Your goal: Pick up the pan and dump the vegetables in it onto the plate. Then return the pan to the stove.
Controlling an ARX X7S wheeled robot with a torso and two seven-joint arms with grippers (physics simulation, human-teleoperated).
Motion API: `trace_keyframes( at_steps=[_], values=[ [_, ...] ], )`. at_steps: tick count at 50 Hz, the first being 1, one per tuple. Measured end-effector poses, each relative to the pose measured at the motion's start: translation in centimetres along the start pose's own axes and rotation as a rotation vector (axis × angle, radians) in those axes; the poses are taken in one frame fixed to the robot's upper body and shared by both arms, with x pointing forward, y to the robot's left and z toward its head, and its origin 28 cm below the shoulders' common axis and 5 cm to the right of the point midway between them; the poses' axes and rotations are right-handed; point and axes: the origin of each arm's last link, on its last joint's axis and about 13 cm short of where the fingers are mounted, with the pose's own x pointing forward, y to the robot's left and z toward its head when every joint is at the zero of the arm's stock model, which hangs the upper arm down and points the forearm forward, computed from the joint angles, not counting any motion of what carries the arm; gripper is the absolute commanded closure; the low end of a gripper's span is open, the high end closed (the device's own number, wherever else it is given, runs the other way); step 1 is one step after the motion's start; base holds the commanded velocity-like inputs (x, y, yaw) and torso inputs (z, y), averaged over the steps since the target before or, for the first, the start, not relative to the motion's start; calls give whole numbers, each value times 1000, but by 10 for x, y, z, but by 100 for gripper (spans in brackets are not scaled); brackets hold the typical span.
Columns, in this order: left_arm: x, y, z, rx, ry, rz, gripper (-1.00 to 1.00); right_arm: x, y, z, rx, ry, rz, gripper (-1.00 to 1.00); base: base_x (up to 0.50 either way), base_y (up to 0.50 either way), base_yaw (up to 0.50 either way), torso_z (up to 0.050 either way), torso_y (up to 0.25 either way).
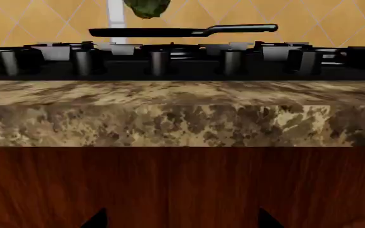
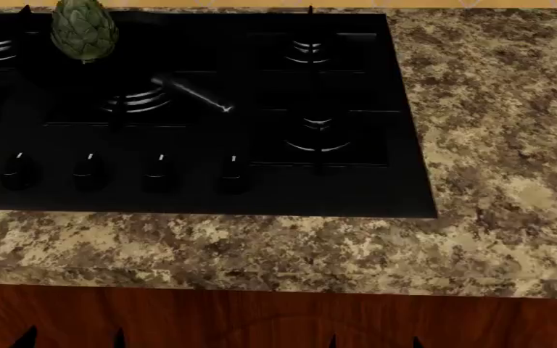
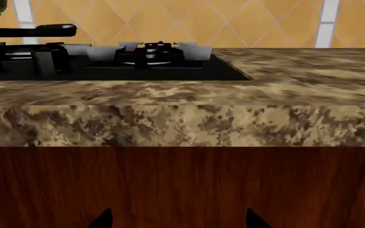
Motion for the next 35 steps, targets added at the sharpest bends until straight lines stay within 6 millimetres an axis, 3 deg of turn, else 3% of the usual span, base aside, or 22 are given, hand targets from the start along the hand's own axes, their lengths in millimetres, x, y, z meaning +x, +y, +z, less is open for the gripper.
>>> trace_keyframes(
  at_steps=[32, 35],
  values=[
    [0, 0, 1, 13, 4, 10, -100, 1, 1, -1, 1, -3, 7, -100, 0, 0, 0, 0, 0],
    [0, 0, 2, 19, -2, 12, -100, 0, 1, -1, 2, -3, 8, -100, 0, 0, 0, 50, 36]
  ],
)
